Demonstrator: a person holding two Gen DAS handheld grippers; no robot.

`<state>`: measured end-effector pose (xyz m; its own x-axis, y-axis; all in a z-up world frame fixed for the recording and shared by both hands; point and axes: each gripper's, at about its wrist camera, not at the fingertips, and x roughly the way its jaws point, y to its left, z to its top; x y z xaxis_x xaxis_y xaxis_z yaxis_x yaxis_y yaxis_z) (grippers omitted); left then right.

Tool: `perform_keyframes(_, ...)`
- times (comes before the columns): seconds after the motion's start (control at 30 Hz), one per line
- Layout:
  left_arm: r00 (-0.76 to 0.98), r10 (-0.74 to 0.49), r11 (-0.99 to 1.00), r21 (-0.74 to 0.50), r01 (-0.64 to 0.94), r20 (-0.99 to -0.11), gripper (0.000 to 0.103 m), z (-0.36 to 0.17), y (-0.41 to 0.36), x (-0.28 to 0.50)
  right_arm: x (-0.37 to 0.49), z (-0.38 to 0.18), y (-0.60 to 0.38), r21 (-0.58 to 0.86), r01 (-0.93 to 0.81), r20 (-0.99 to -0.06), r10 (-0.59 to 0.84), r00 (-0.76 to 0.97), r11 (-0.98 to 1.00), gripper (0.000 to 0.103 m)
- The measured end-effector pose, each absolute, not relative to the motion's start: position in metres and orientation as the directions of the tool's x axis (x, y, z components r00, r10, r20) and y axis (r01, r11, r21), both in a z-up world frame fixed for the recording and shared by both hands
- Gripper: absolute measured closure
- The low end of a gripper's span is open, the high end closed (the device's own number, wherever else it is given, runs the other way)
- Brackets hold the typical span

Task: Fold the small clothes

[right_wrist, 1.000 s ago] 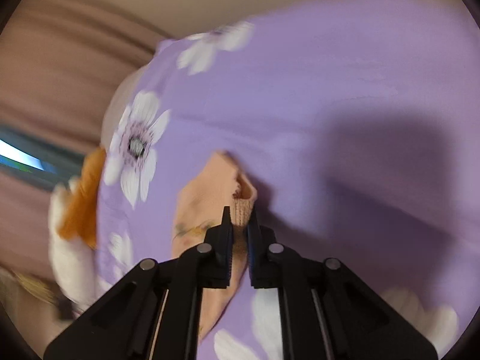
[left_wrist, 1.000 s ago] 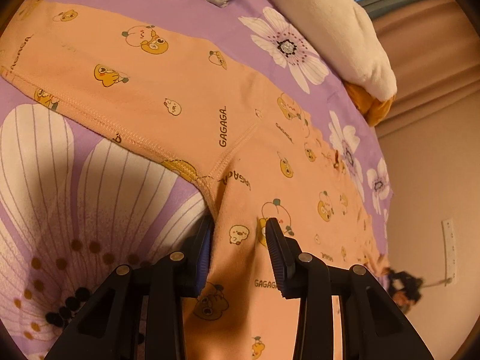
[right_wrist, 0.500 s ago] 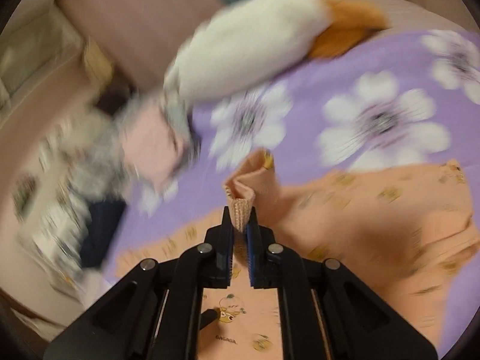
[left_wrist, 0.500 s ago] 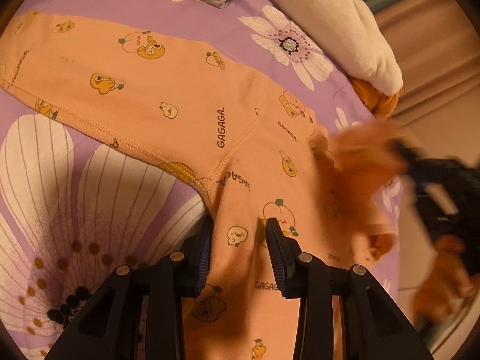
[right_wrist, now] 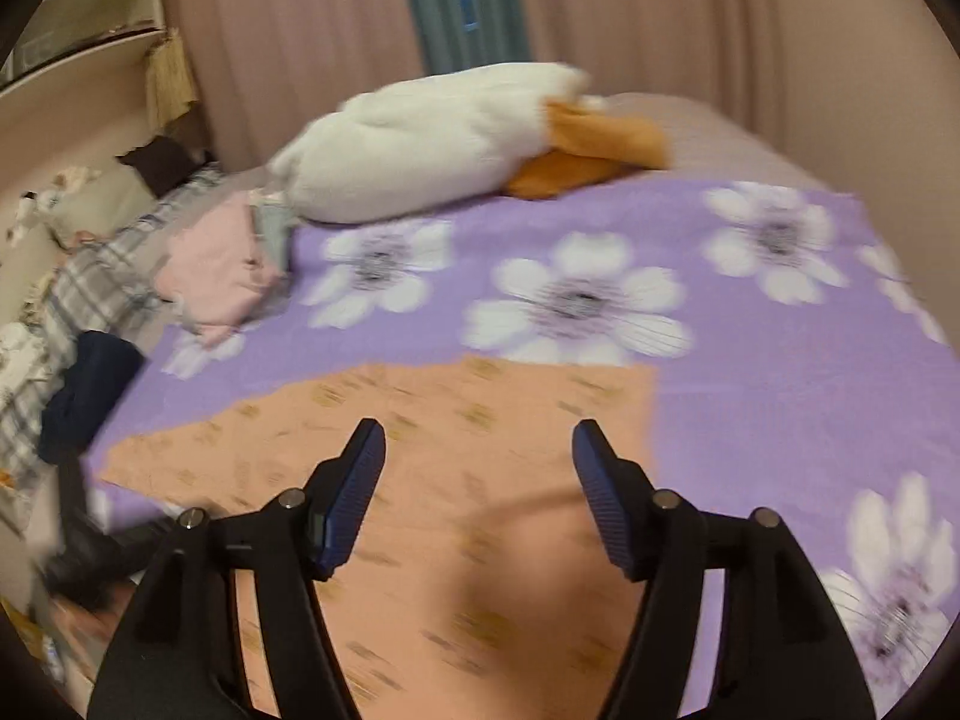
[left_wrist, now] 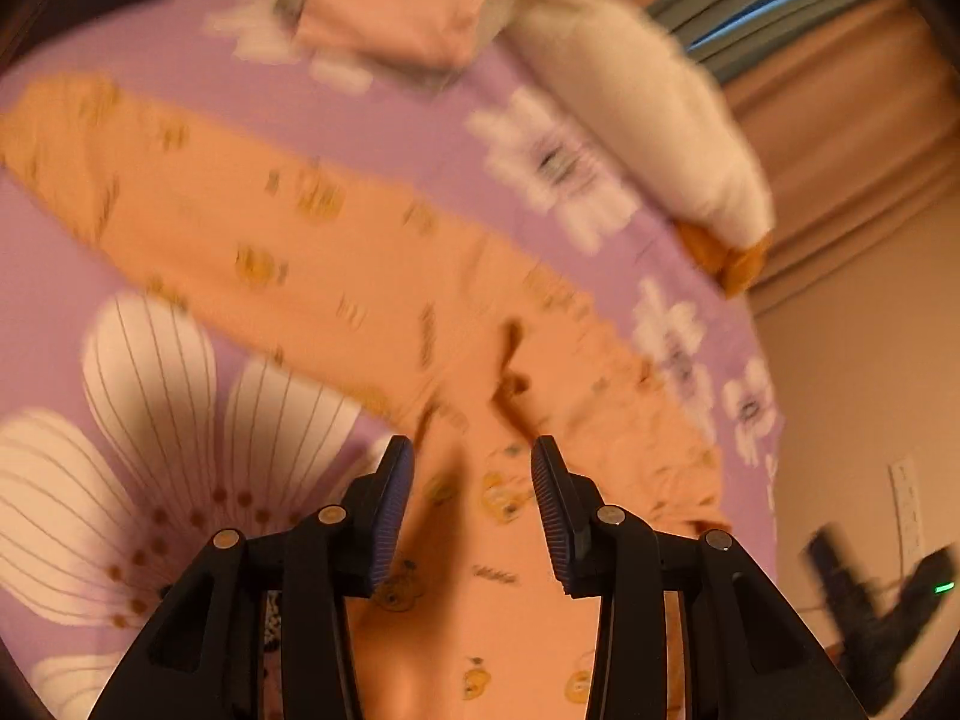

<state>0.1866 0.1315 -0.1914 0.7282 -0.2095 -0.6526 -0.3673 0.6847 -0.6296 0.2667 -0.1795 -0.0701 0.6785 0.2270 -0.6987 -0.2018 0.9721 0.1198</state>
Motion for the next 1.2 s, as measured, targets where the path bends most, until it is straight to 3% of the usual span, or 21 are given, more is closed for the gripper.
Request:
perform_keyframes(0.07, 0.749, -0.291, 0.659, -0.692, -0.293, -0.595, 0.065, -0.184, 0.128, 0.188, 0.260, -0.093, -0.204, 0.135, -0.149, -0.721, 0.200, 0.664, 0.980, 0.038)
perform_keyframes(0.17, 0.749, -0.428, 0.579, -0.790, -0.202, -0.505, 0.063, -0.190, 0.124, 0.205, 0.270, -0.139, -0.240, 0.287, -0.037, -0.787, 0.257, 0.560, 0.957, 0.042)
perform_keyframes(0.4, 0.618, -0.470, 0.565, -0.753, -0.338, -0.630, 0.063, -0.239, 0.103, 0.268, 0.283, -0.155, -0.251, 0.336, 0.024, -0.792, 0.269, 0.548, 0.941, 0.043)
perform_keyframes(0.53, 0.592, -0.345, 0.707, -0.616, -0.347, -0.728, 0.065, -0.242, 0.083, 0.300, 0.284, -0.152, -0.244, 0.235, -0.025, -0.798, 0.207, 0.566, 0.972, 0.040)
perform_keyframes(0.67, 0.612, -0.142, 0.790, -0.461, -0.403, -0.778, 0.088, -0.224, 0.081, 0.304, 0.292, -0.168, -0.239, 0.188, -0.091, -0.824, 0.207, 0.528, 0.978, 0.035)
perform_keyframes(0.73, 0.626, -0.080, 0.794, -0.430, -0.431, -0.775, 0.089, -0.218, 0.091, 0.299, 0.301, -0.178, -0.230, 0.156, -0.091, -0.831, 0.181, 0.526, 0.984, 0.035)
perform_keyframes(0.77, 0.644, -0.062, 0.787, -0.435, -0.439, -0.762, 0.091, -0.215, 0.099, 0.293, 0.306, -0.182, -0.227, 0.142, -0.084, -0.831, 0.165, 0.531, 0.986, 0.038)
perform_keyframes(0.83, 0.649, 0.038, 0.773, -0.389, -0.501, -0.760, 0.091, -0.210, 0.115, 0.281, 0.314, -0.192, -0.226, 0.124, -0.040, -0.835, 0.126, 0.536, 0.992, 0.077)
perform_keyframes(0.87, 0.654, 0.062, 0.769, -0.381, -0.513, -0.754, 0.091, -0.210, 0.125, 0.276, 0.318, -0.199, -0.230, 0.112, -0.002, -0.849, 0.097, 0.519, 0.994, 0.085)
perform_keyframes(0.97, 0.633, -0.022, 0.754, -0.428, -0.497, -0.774, 0.091, -0.226, 0.136, 0.274, 0.312, -0.198, -0.242, 0.201, 0.013, -0.830, 0.163, 0.533, 0.980, 0.086)
perform_keyframes(1.07, 0.657, -0.006, 0.747, -0.440, -0.498, -0.754, 0.091, -0.232, 0.133, 0.267, 0.311, -0.202, -0.248, 0.222, 0.035, -0.838, 0.173, 0.518, 0.974, 0.088)
perform_keyframes(1.2, 0.613, 0.117, 0.817, -0.275, -0.507, -0.782, 0.091, -0.194, 0.123, 0.261, 0.302, -0.191, -0.247, 0.217, 0.035, -0.856, 0.173, 0.488, 0.975, 0.085)
